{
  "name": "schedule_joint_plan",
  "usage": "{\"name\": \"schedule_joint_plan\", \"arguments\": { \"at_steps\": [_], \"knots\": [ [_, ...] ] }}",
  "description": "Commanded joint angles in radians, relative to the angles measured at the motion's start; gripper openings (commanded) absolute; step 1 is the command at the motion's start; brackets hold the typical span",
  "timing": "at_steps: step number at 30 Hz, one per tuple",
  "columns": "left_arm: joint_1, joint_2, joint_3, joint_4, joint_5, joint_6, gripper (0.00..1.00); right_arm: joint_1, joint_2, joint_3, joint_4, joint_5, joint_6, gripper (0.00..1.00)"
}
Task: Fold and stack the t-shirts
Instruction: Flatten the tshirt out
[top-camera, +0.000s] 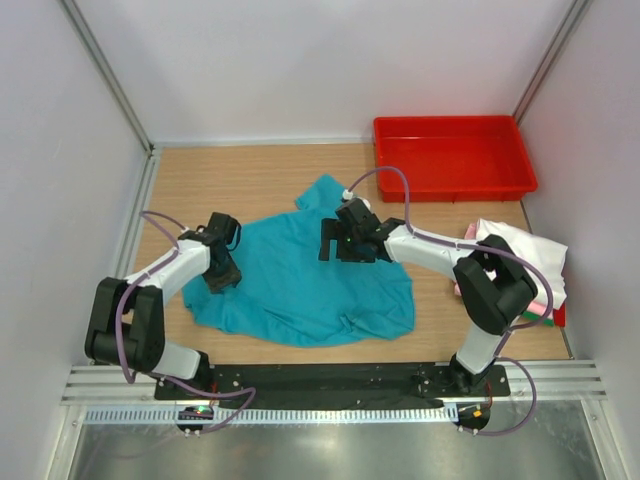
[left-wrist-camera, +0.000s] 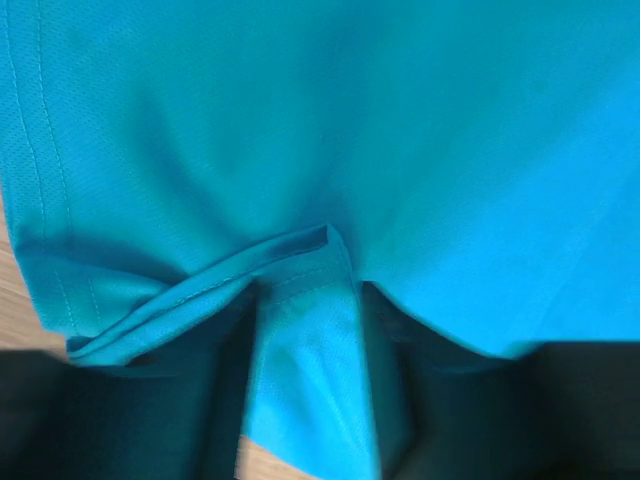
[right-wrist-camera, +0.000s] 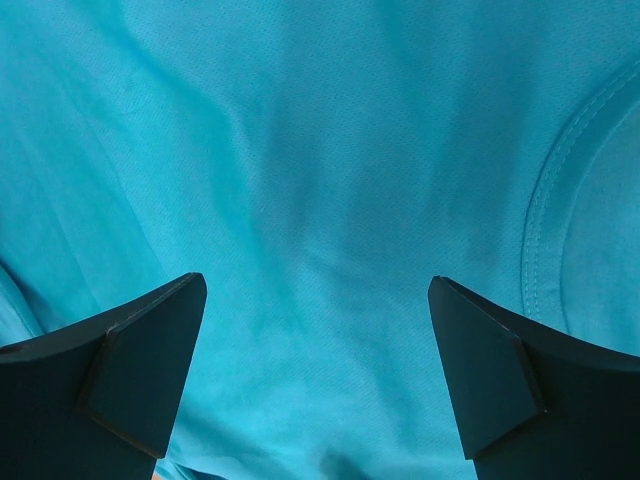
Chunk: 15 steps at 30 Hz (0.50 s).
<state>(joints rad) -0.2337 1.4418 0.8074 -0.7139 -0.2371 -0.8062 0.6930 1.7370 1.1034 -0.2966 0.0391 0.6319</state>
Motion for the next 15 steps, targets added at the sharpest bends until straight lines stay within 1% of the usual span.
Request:
{"name": "schedule_joint_plan", "arguments": {
  "at_steps": [1, 4, 6, 7, 10, 11, 14, 15],
  "knots": [
    [-0.003, 0.006, -0.002, 0.045, -0.053, -0.017, 0.37, 0.007, -0.074, -0.010, 0.019, 0.024, 0.018, 1.00],
    [-0.001, 0.014, -0.008, 0.041, -0.051, -0.022, 0.15, 0.007, -0.076, -0.016, 0.014, 0.025, 0.022, 1.00],
    [-0.001, 0.008, -0.008, 0.025, -0.045, -0.025, 0.04, 0.007, -0.071, -0.019, 0.011, 0.025, 0.023, 1.00],
    [-0.003, 0.002, -0.007, 0.012, -0.039, -0.025, 0.00, 0.007, -0.068, -0.019, 0.011, 0.025, 0.023, 1.00],
    [-0.003, -0.070, -0.010, -0.056, 0.011, -0.022, 0.00, 0.010, -0.060, -0.013, 0.019, 0.019, 0.028, 1.00],
    [-0.004, -0.127, -0.014, -0.085, 0.025, -0.024, 0.00, 0.010, -0.057, -0.011, 0.024, 0.016, 0.028, 1.00],
    [-0.007, -0.225, -0.039, -0.139, 0.056, -0.036, 0.00, 0.014, -0.036, 0.004, 0.050, 0.015, 0.035, 1.00],
    [-0.009, -0.292, -0.042, -0.181, 0.062, -0.050, 0.00, 0.016, -0.027, 0.012, 0.051, 0.013, 0.037, 1.00]
  ]
}}
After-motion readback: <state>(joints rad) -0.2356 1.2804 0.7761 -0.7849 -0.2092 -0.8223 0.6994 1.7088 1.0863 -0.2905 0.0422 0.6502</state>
